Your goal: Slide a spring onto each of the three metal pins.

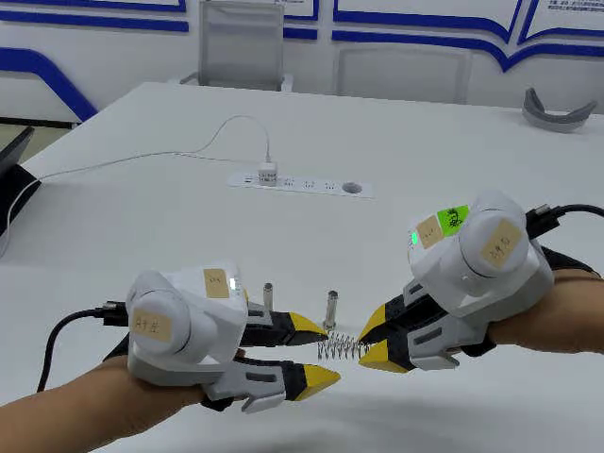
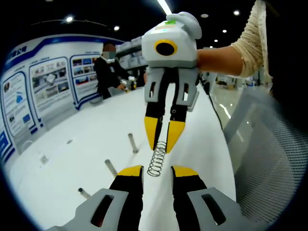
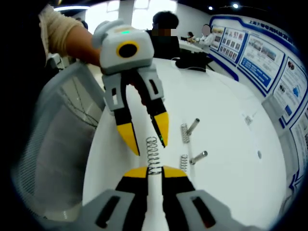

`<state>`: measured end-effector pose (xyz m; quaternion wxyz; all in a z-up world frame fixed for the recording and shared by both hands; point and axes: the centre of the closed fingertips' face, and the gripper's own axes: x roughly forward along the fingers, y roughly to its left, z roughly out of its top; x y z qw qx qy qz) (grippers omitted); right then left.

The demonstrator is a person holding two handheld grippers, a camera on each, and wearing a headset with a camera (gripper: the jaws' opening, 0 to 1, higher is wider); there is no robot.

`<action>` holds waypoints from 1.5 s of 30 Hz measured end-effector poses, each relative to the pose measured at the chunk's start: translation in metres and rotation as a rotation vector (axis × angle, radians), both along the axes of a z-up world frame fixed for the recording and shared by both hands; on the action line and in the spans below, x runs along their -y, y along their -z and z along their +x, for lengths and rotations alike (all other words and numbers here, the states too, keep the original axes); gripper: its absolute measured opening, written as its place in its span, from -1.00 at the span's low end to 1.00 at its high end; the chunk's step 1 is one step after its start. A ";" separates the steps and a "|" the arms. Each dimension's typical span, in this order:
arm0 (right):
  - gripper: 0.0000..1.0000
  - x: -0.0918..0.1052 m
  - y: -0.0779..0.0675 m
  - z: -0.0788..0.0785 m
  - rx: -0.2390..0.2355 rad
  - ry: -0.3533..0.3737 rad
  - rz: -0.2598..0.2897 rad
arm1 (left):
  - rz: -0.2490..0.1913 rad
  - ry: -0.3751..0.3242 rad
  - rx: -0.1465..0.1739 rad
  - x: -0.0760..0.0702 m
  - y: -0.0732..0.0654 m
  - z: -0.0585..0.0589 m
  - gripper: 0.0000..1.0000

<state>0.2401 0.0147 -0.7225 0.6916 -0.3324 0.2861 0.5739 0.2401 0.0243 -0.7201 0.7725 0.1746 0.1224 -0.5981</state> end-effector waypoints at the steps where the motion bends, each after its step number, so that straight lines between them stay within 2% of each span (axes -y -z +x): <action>1: -0.78 0.000 0.000 -0.001 0.000 -0.002 -0.002 | 0.002 0.003 0.004 0.000 0.000 0.000 -0.58; 6: -0.78 -0.002 -0.001 -0.004 0.001 -0.015 -0.007 | 0.007 0.014 0.021 0.002 -0.001 -0.002 -0.73; 12: -0.78 -0.001 -0.007 -0.007 0.004 -0.019 -0.008 | 0.011 0.019 0.032 0.003 -0.001 -0.002 -0.76; 30: -0.78 -0.022 -0.037 -0.013 0.044 -0.059 0.049 | 0.019 0.026 0.033 0.003 0.000 -0.004 -0.78; 39: -0.77 -0.033 -0.044 -0.015 0.062 -0.080 0.067 | 0.016 0.030 0.033 0.006 -0.002 -0.006 -0.78; 45: -0.76 -0.035 -0.044 -0.017 0.056 -0.078 0.082 | 0.013 0.031 0.029 0.007 -0.001 -0.007 -0.79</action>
